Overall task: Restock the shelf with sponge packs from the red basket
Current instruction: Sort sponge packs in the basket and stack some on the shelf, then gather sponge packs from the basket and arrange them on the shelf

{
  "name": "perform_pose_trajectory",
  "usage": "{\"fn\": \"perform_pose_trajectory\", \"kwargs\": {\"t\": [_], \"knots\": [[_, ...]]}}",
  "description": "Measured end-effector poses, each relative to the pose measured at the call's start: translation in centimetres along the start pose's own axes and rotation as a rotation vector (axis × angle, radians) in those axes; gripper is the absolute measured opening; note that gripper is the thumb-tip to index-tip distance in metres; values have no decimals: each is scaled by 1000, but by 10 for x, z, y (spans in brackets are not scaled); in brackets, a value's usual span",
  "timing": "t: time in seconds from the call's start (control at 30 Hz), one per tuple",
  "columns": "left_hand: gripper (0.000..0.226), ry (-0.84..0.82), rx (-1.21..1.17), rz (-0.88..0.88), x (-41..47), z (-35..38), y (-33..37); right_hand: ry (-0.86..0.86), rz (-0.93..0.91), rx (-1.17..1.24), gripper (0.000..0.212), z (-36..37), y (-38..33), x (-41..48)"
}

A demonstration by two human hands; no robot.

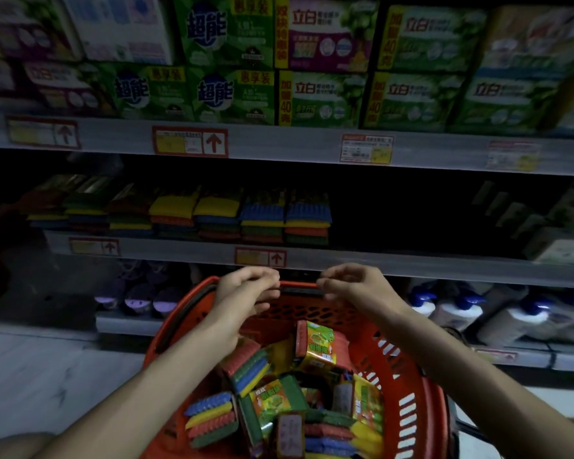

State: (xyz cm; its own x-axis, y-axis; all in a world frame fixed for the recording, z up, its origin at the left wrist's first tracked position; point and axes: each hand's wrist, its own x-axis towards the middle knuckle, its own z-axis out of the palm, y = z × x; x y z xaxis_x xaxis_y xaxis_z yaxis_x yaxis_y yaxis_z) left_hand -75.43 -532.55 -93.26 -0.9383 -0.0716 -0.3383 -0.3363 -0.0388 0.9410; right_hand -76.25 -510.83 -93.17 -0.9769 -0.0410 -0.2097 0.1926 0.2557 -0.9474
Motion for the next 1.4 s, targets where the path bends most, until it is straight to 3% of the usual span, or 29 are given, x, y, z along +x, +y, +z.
{"fn": "perform_pose_trajectory", "kwargs": {"t": [0.27,0.47,0.6,0.7,0.9,1.17,1.3,1.4], "knots": [[20,-116,492,178,-5,-9,-47,-172,5,-526,44,-4,59,-13],[49,-249,1235,344,0,-16,-86,-395,12,-912,44,13,88,-25],[64,-290,1631,357,5,-25,-109,-529,44,-913,44,29,100,-40],[77,-240,1702,277,12,-34,-122,-557,125,-904,70,36,107,-46],[105,-172,1715,130,24,-46,-144,-669,228,-1026,99,46,119,-50],[122,-236,1752,53,35,-50,-158,-720,191,-1031,72,49,116,-48],[119,-259,1749,54,34,-48,-161,-688,269,-719,48,46,106,-42],[111,-246,1733,75,31,-45,-161,-571,347,-526,42,34,103,-36]]}}
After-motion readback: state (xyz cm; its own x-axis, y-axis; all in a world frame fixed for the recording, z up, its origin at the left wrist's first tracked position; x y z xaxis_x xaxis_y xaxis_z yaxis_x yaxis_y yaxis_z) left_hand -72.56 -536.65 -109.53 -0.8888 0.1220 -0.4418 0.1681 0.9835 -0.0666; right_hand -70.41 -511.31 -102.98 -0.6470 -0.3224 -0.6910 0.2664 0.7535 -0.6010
